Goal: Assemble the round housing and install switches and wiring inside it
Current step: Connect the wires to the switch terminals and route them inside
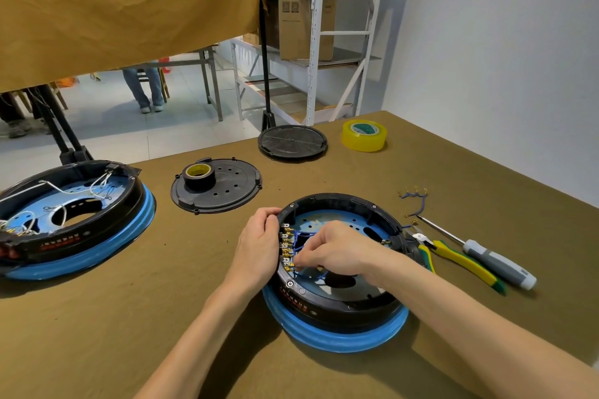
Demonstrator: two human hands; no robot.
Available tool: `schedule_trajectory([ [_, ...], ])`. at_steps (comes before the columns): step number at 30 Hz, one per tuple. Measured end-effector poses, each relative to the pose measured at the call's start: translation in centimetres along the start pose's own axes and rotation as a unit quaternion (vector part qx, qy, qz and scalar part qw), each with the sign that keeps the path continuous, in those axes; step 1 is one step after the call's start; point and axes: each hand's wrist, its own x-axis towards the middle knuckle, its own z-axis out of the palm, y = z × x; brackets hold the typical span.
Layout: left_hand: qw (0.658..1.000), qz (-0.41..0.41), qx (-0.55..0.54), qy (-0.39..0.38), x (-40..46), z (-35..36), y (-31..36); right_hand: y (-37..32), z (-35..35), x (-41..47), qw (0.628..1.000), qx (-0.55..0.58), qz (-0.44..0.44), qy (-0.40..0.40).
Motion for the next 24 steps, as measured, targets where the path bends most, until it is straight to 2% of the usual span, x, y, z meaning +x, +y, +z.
schedule_trajectory([
  [5,0.999,-0.003,0.030,-0.024,0.05,-0.04,-0.08,0.04,0.10,0.04,1.000,0.006,0.004,0.002],
  [14,0.999,0.000,0.033,-0.024,-0.08,-0.11,0.00,-0.21,0.03,0.07,1.000,0.005,0.021,-0.009],
  [24,0.997,0.013,0.062,-0.045,-0.12,-0.01,0.10,-0.35,0.70,-0.12,1.000,0.011,0.019,0.013],
])
